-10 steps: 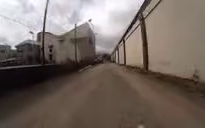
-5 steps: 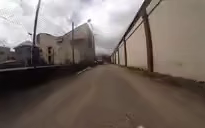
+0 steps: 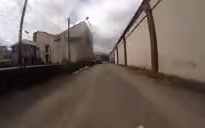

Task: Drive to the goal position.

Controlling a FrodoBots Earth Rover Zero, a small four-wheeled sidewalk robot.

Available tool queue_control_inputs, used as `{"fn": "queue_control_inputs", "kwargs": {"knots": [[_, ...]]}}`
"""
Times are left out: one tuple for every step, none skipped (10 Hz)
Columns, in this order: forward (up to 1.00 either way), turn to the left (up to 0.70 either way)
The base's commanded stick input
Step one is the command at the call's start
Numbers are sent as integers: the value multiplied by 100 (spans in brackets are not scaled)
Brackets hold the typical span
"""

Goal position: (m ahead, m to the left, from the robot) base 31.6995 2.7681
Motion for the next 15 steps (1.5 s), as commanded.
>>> {"fn": "queue_control_inputs", "kwargs": {"knots": [[100, 0], [100, 0], [100, 0], [100, 0], [100, 0], [100, 0], [100, 0], [100, 0], [100, 0], [100, 0], [100, 0], [100, 0], [100, 0], [100, 0], [100, 0]]}}
